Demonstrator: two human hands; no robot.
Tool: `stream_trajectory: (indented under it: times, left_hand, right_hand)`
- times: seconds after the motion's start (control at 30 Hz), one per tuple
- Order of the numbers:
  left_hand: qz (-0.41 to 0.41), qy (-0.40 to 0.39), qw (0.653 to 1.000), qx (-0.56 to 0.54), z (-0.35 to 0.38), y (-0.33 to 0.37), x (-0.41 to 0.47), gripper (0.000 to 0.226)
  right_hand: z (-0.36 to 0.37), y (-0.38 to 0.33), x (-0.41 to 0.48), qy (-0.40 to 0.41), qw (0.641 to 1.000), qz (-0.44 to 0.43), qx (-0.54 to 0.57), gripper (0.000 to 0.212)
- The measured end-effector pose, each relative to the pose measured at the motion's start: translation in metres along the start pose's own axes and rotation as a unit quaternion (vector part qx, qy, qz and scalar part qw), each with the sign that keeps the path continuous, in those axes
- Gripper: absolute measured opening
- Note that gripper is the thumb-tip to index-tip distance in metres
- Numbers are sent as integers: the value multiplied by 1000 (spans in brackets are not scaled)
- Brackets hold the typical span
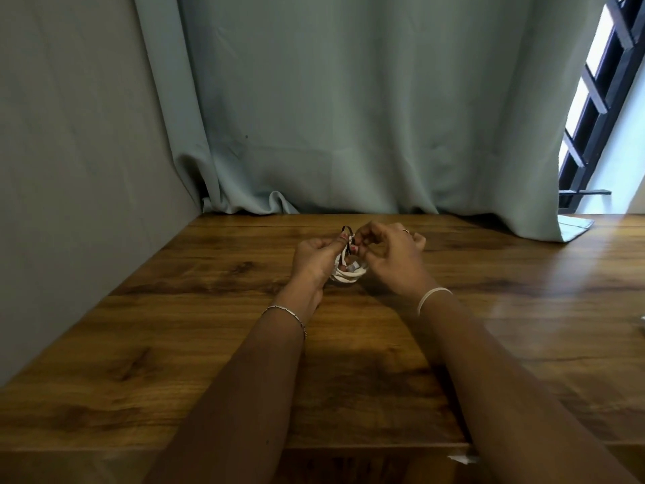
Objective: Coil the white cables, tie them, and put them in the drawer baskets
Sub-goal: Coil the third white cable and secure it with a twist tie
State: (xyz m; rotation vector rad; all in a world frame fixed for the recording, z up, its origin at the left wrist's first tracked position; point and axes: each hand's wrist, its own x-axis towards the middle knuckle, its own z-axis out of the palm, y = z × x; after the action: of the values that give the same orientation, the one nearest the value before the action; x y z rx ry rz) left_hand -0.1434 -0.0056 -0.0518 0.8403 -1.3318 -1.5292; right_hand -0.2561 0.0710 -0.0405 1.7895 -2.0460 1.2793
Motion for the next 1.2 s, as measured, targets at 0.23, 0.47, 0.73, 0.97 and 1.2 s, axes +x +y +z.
stream_trajectory:
  times: [0.23, 0.47, 0.73, 0.97, 1.2]
  left_hand:
    - [1, -24, 1000, -3, 0, 2, 0, 14]
    - [-46, -75, 996, -11, 1, 3, 3, 14]
    - [-127, -114, 983, -61, -9, 9, 0, 32]
    - [-92, -77, 991, -67, -8, 6, 7, 21]
    - [-24, -57, 997, -56, -5, 7, 4, 7]
  right_hand:
    - [1, 1, 1, 10, 992, -68, -103, 13]
    - [2, 2, 1, 46, 980, -134, -137, 9]
    - [6, 0, -1, 36, 987, -104, -117, 10]
    - [5, 1, 0, 19, 990, -97, -103, 12]
    - [3, -2, 0, 68, 995, -19, 74, 19]
